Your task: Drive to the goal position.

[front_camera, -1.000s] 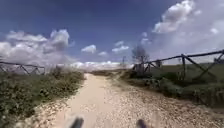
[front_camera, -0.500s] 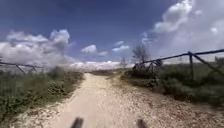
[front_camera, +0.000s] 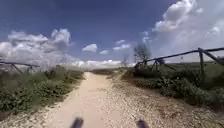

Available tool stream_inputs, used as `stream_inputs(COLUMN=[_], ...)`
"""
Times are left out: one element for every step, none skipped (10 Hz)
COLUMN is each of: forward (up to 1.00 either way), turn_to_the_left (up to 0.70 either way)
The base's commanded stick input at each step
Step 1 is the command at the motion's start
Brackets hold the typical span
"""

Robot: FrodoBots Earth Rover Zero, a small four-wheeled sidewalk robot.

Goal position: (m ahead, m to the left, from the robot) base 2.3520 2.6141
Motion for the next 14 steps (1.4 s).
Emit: stream_inputs(forward=[0.70, 0.70, 0.70, 0.70, 0.70, 0.70, 0.70, 0.70, 0.70, 0.70, 0.70, 0.70, 0.70, 0.70], turn_to_the_left=[0.00, 0.04, 0.14, 0.24, 0.33, 0.17, 0.00, 0.00, 0.00, 0.00, 0.00, 0.00, 0.00, 0.00])
